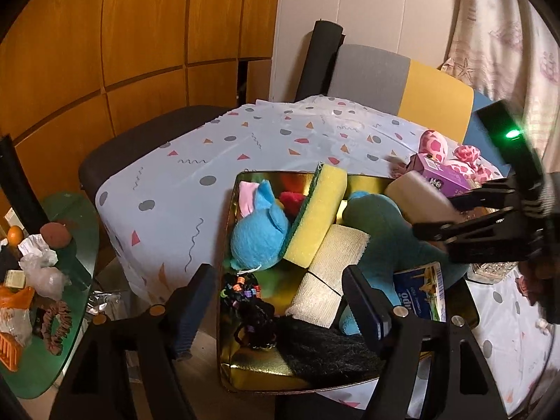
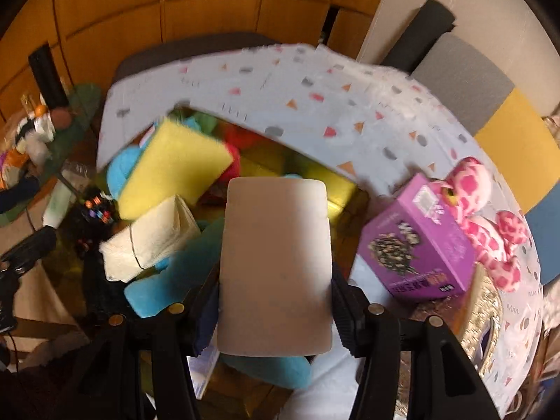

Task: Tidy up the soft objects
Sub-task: 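Carry the white sponge block over the gold tray with the right tool and release it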

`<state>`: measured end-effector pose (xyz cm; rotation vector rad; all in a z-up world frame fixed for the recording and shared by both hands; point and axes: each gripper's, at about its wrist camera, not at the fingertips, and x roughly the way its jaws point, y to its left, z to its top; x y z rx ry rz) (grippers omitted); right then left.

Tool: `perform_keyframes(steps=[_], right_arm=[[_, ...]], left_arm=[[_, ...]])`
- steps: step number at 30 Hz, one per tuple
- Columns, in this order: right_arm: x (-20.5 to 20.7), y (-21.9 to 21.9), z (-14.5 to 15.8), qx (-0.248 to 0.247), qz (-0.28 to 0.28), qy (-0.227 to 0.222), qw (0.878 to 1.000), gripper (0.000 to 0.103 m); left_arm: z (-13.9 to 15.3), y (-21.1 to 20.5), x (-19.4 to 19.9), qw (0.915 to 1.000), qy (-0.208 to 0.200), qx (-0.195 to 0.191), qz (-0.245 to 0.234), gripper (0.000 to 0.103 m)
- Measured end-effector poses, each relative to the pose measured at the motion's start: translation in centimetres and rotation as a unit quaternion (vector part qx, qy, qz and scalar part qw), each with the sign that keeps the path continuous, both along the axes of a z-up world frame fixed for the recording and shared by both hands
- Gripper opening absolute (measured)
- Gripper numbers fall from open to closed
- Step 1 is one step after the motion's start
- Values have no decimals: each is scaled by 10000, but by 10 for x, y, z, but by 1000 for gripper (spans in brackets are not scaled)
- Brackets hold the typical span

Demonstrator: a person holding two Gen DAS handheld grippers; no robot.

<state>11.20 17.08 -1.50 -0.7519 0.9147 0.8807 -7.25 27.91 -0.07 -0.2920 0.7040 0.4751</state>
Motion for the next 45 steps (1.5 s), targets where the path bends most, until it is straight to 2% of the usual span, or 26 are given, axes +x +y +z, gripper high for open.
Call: perform_keyframes(steps=[3,7,9,12,15,20,25,31,45], right_arm=[[-5,19,-11,-291,225,-130,9992,57],[-2,38,-12,-77,264,24,9996,57],[5,49,-20,-53,88,132,9999,57],[13,58,-33,-19,-95,156,9998,60],[14,57,-30,234,-171,294,9991,70],[13,42,-14,763,-279,713,9941,72],[10,26,-2,1069,-348,875,9898,72],[5,1,11,1602,-461,1262,9779,72],[-12,-69,25,2049,-860,819,9715,72]], left_arm=[[-1,0,-1,10000,-9,-27,18,75],[-3,5,-2,9999,17,-78,96,75],[-5,7,-2,9999,44,-108,121,75],[-8,8,-5,9998,82,-130,146,75],[-9,9,-8,9997,89,-140,168,75],[-8,9,-11,9997,65,-133,217,76],[-4,2,-12,9998,42,-72,170,78],[0,-8,-11,10000,31,11,83,79],[8,-34,-6,9995,24,170,-250,80]])
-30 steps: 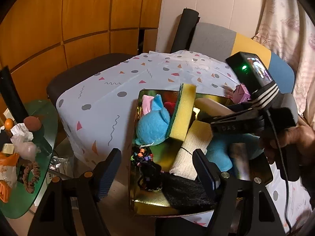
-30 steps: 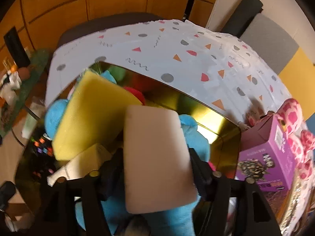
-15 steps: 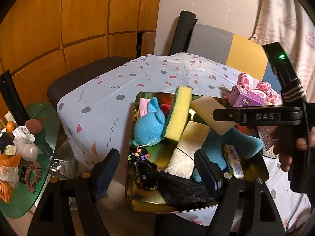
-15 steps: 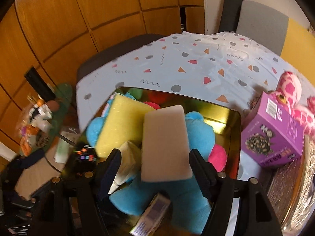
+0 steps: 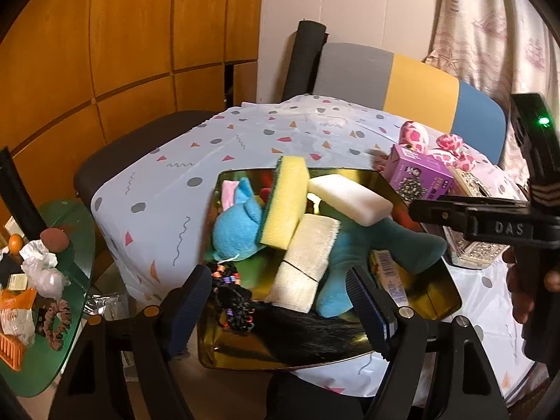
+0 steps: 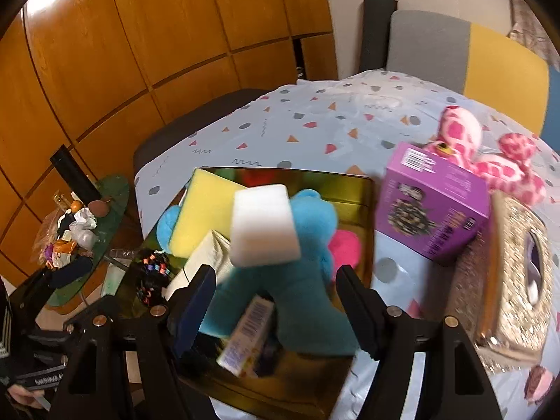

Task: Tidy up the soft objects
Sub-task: 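Carry the white sponge block over the gold tray with the right tool and release it, then move both tools back to the pink towel roll and white glove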

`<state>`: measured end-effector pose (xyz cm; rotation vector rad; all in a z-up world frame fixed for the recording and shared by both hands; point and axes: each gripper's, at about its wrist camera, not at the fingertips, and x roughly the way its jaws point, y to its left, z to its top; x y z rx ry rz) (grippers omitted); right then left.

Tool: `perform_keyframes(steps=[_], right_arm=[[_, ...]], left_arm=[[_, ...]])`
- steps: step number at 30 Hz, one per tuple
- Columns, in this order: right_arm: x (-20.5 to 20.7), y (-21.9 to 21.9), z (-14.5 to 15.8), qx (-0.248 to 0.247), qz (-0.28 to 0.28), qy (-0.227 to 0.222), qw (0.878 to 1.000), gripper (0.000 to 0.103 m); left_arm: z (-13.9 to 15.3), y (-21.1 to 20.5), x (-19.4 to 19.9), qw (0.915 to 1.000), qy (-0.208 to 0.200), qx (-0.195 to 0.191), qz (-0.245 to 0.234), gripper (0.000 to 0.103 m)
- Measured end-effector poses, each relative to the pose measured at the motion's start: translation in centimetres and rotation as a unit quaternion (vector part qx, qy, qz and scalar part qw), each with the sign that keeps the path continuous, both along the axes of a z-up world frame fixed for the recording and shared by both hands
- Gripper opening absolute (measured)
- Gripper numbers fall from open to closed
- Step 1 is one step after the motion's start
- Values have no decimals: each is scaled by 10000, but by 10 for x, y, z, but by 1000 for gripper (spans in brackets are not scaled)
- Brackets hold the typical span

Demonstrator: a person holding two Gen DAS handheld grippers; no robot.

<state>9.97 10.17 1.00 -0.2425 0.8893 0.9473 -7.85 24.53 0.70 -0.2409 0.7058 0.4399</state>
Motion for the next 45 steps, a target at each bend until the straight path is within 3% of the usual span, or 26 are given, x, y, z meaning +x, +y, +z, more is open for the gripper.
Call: perform_keyframes(steps=[10,15,19,22,25,31,35,45], right_arm=[[-2,-83,8,192,-658,-97,9976,72],[12,-150,11,171,-1364,-87,9905,72],[26,-216,15,94,-2088,-139,9778,72],[33,-265,20,98,-2671,-140,9635,72],[37,-317,23,92,-3385,-150,9408,72],[30,-411,26,466,-4654,32,8839,72],[26,-449,12,356,-5136,300,8568,72],[32,-501,-21,530,-5779,916,8092,72]], left_arm=[[9,-29,12,9988,-16,154,-458,80],[12,-52,25,9961,3,261,-844,80],[16,-76,38,9910,7,358,-1293,80],[19,-96,48,9852,25,394,-1668,80],[21,-118,61,9783,74,379,-2034,80],[23,-169,90,9554,126,332,-2933,80],[18,-211,110,9358,260,410,-3491,80],[-1,-304,159,8946,648,547,-4388,80]])
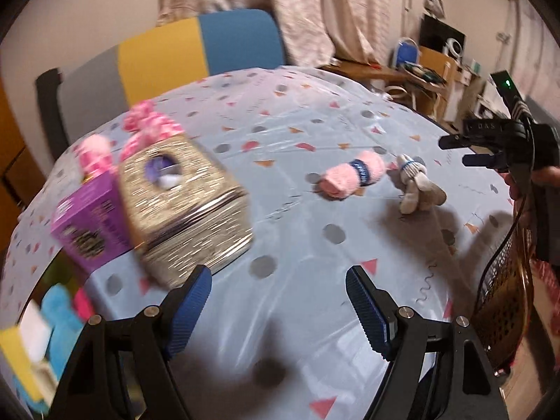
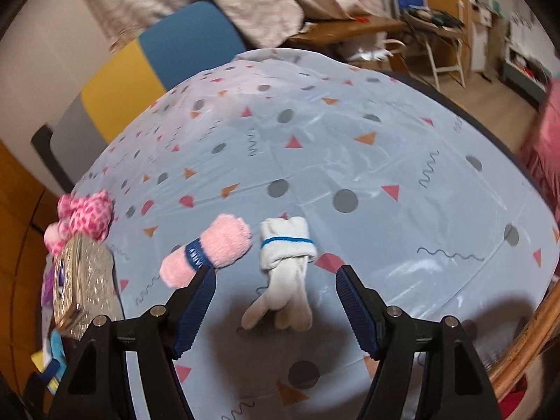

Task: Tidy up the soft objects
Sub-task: 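Move both tools back to the pink towel roll and white glove, then grasp the pink towel roll with the left tool while the right tool grasps the white glove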

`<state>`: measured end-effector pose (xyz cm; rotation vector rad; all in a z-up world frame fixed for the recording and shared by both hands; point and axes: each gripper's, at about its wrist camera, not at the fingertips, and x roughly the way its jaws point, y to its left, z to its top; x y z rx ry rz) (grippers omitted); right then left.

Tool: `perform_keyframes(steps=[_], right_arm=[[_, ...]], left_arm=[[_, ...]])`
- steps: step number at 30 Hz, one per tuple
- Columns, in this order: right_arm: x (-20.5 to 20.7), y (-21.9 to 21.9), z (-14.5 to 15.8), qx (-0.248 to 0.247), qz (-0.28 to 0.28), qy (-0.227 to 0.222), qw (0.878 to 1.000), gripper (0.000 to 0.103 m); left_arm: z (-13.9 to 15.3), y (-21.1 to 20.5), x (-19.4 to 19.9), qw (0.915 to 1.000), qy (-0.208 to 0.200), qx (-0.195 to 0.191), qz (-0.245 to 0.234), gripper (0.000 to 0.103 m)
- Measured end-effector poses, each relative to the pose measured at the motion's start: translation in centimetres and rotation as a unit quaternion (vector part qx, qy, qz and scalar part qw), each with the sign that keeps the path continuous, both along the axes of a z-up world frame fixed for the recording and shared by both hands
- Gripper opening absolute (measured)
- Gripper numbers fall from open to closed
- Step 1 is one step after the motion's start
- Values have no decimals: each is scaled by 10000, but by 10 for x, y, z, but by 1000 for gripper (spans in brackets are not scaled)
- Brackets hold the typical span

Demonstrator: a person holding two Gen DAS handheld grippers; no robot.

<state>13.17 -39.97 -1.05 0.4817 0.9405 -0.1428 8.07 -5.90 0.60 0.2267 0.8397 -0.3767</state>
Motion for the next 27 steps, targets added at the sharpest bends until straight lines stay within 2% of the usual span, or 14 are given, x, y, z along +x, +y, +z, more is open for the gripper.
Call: perform_keyframes(steps=[4,7,9,12,14,18,22,26,27], right_arm=[[0,-7,-15,445,-46,48,9990,72],[0,-12,-17,702,-54,-79,9975,72],[1,-14,-25,1000,-28,43,9950,72],[2,-16,-29,1169,-39,106,9931,72],[2,-17,-29,1259,25,48,9920,72],[1,-19,-31,1382,6,38,9904,72],[-1,-23,-33,1561,-50,10,9877,72],[-2,-28,-38,1791,-105,3,9838,72],[-2,-29,-38,1836,-124,-5,9829,72]], left_arm=[[-9,-31,23,9992,30,96,-374,80],[-22,-62,48,9974,9,312,-647,80],[-28,-79,60,9960,-11,425,-792,81],[-36,-105,79,9928,26,476,-1099,87],[-42,-125,92,9895,-54,613,-1309,88],[-54,-153,120,9860,-114,921,-1388,89],[-72,-171,151,9851,296,870,-1454,89],[-89,-186,165,9845,504,853,-1449,89],[-93,-189,167,9841,558,861,-1447,86]])
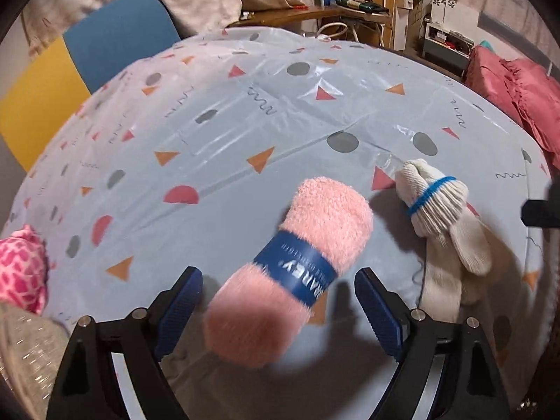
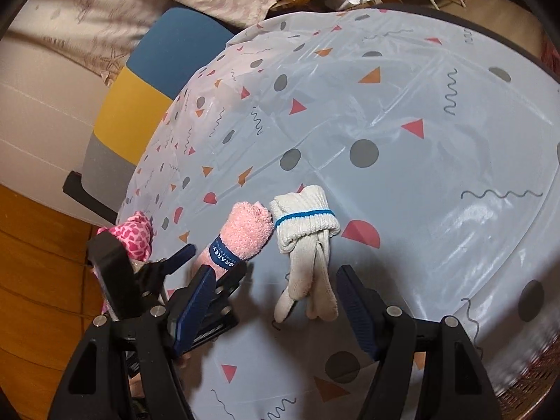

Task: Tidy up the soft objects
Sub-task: 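Grasp the pink towel roll with the left tool while the right tool grasps the white glove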

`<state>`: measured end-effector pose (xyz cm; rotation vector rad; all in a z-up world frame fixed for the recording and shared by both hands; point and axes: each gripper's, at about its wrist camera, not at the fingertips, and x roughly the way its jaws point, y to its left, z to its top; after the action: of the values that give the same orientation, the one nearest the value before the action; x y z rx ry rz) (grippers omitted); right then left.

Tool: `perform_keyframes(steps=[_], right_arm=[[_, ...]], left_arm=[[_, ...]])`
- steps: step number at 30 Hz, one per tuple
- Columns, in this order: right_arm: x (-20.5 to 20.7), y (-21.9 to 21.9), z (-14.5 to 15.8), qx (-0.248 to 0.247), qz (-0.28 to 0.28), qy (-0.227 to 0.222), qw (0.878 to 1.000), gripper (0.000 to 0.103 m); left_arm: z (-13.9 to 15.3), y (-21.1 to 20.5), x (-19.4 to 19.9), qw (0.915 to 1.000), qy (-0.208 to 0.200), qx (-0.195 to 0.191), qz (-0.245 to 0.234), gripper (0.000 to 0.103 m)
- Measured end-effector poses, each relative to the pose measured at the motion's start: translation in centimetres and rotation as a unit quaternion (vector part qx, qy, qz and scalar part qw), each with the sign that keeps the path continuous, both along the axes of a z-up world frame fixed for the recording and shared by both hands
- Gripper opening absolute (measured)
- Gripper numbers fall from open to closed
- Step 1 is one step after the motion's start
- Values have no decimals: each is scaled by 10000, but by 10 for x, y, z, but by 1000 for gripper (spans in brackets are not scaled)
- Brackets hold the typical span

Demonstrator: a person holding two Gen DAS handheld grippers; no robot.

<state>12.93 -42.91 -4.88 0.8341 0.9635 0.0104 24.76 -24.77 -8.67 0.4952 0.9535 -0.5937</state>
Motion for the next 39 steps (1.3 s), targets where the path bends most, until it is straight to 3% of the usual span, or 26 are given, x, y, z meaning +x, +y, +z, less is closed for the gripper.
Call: perform_keyframes(steps=[2,4,6,13,20,28,29,30,31,35,39], right_arm=[[-1,-1,0,32,-13,-26,10000,72],[0,0,0,8,-15,-24,10000,72],[0,1,1,-23,6,-31,10000,72],[0,2,1,-175,-67,121,9998,72],[25,18,-1,-782,106,666,9947,72],[82,46,-27,-1835,376,1376,9726,72],[88,51,-33,-1973,480,1458,9683,71],[93,57,-39,-2090,637,1568,9632,56],[94,62,-42,-2152,719,1614,9605,31],[90,116,-33,-1986,1874,1000,9568,31],[74,188,-43,-2006,3132,809,9247,31]], left_arm=[[-9,-4,5,9997,209,-35,72,70],[-9,-1,3,9992,315,-218,86,46],[-5,5,-8,9991,337,-267,47,38],[4,62,-72,9970,485,-538,280,38],[6,143,-145,9924,415,-526,1029,38],[-1,204,-194,9871,63,-495,1520,47],[-2,211,-194,9845,56,-676,1615,47],[-3,214,-195,9831,57,-766,1659,48],[-3,218,-196,9820,-7,-860,1680,49],[-7,221,-198,9777,-161,-1130,1764,52],[-7,223,-200,9767,-152,-1179,1785,57]])
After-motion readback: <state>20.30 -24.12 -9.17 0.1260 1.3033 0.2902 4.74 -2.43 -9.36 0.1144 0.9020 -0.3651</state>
